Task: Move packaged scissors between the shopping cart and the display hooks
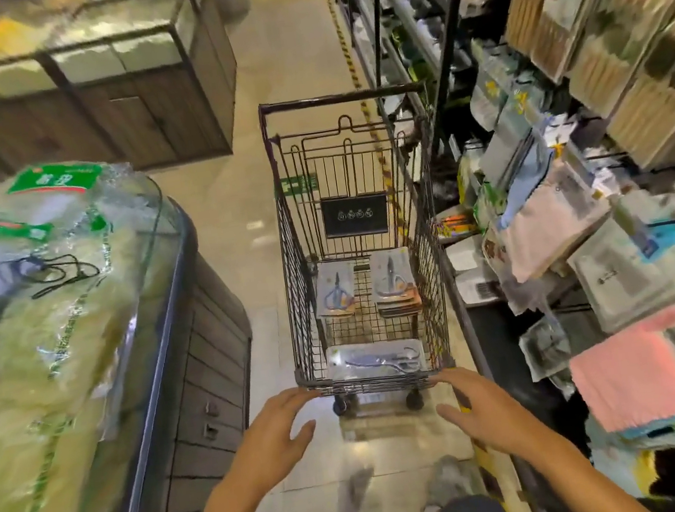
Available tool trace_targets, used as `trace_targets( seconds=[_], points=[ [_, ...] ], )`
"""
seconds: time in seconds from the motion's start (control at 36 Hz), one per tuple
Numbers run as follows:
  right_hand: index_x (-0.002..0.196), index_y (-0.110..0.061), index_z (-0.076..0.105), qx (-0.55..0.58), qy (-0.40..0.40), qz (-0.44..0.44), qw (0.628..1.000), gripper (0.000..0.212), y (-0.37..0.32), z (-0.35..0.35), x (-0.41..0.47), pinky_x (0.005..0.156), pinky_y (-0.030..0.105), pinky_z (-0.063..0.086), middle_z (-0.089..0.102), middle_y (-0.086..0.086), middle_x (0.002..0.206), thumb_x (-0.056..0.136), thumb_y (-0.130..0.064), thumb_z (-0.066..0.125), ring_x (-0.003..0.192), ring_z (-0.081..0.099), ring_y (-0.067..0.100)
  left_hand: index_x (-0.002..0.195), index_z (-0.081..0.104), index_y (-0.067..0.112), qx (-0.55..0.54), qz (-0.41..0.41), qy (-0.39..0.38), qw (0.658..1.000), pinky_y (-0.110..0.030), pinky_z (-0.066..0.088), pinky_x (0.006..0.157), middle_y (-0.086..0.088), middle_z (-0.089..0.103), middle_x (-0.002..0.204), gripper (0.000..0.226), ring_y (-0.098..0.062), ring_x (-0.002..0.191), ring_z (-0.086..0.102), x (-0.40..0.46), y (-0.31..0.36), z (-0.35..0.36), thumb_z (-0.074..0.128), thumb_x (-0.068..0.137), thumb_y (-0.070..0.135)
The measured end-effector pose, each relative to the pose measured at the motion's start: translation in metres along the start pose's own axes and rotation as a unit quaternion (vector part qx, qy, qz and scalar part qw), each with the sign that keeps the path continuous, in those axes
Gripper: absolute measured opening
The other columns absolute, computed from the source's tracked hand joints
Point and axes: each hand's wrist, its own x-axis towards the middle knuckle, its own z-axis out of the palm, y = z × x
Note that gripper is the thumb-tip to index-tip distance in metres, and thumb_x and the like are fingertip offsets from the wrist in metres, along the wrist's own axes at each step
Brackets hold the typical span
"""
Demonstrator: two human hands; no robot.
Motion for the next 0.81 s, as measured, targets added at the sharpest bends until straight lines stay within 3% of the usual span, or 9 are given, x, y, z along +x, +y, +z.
trace_targets(
  seconds=[0.11, 0.17, 0.33, 0.42, 0.53, 0.67, 0.81],
  points=[
    [0.139, -0.042, 0.048, 0.005, -0.006, -0.013, 1.000, 0.046, 0.021, -0.027, 0.019, 0.112, 0.026, 0.036, 0.048, -0.021, 0.137, 0.095, -0.041, 0.062, 0.134, 0.044, 0.008, 0.143, 0.048, 0.038, 0.001, -0.011, -0.001, 1.000, -0.020, 0.032, 0.114, 0.018, 0.047, 0.144, 0.044, -0.005, 0.135, 0.043, 0.027, 0.031, 0.004, 0.058, 0.100, 0.034],
    [0.136, -0.046, 0.045, 0.012, -0.011, -0.017, 1.000, 0.045, 0.027, -0.040, 0.029, 0.113, 0.027, 0.035, 0.047, -0.022, 0.133, 0.096, -0.039, 0.062, 0.135, 0.042, 0.011, 0.143, 0.050, 0.033, 0.009, -0.018, -0.007, 1.000, -0.016, 0.029, 0.112, 0.013, 0.049, 0.146, 0.043, -0.007, 0.136, 0.043, 0.042, 0.046, 0.007, 0.058, 0.100, 0.033],
    [0.143, -0.033, 0.047, -0.004, -0.049, 0.001, 0.999, 0.048, 0.040, -0.058, 0.055, 0.105, 0.017, 0.030, 0.051, -0.007, 0.142, 0.098, -0.032, 0.062, 0.138, 0.043, 0.012, 0.147, 0.046, 0.033, 0.011, -0.044, -0.020, 0.999, -0.017, 0.028, 0.112, 0.012, 0.047, 0.150, 0.048, -0.008, 0.140, 0.041, 0.079, 0.073, 0.021, 0.056, 0.100, 0.036],
    [0.145, -0.037, 0.045, 0.007, -0.070, 0.003, 0.998, 0.049, 0.049, -0.056, 0.069, 0.109, 0.020, 0.029, 0.045, -0.016, 0.141, 0.099, -0.040, 0.060, 0.139, 0.038, 0.008, 0.150, 0.041, 0.036, 0.010, -0.060, -0.028, 0.998, -0.025, 0.033, 0.116, 0.015, 0.042, 0.153, 0.051, -0.008, 0.143, 0.037, 0.091, 0.076, 0.025, 0.053, 0.100, 0.040],
    [0.145, -0.037, 0.044, 0.001, -0.106, 0.010, 0.994, 0.050, 0.056, -0.055, 0.095, 0.115, 0.030, 0.032, 0.047, -0.011, 0.146, 0.098, -0.045, 0.057, 0.139, 0.039, 0.012, 0.148, 0.041, 0.037, 0.002, -0.068, -0.047, 0.997, -0.026, 0.034, 0.117, 0.014, 0.045, 0.152, 0.051, -0.009, 0.141, 0.040, 0.107, 0.068, 0.032, 0.054, 0.099, 0.040],
    [0.142, -0.041, 0.046, 0.019, -0.119, 0.039, 0.992, 0.048, 0.051, -0.060, 0.117, 0.112, 0.022, 0.028, 0.040, -0.023, 0.132, 0.096, -0.043, 0.061, 0.131, 0.038, 0.002, 0.148, 0.042, 0.037, -0.001, -0.084, -0.061, 0.995, -0.032, 0.039, 0.116, 0.014, 0.046, 0.150, 0.053, -0.010, 0.139, 0.043, 0.133, 0.050, 0.040, 0.057, 0.097, 0.041],
    [0.146, -0.033, 0.047, -0.031, -0.158, 0.057, 0.985, 0.046, 0.043, -0.067, 0.146, 0.106, 0.022, 0.035, 0.053, -0.007, 0.141, 0.101, -0.043, 0.054, 0.130, 0.050, 0.012, 0.150, 0.042, 0.032, -0.022, -0.086, -0.087, 0.992, -0.033, 0.035, 0.118, 0.007, 0.046, 0.152, 0.056, -0.015, 0.142, 0.040, 0.169, 0.035, 0.044, 0.060, 0.097, 0.035]
  ],
)
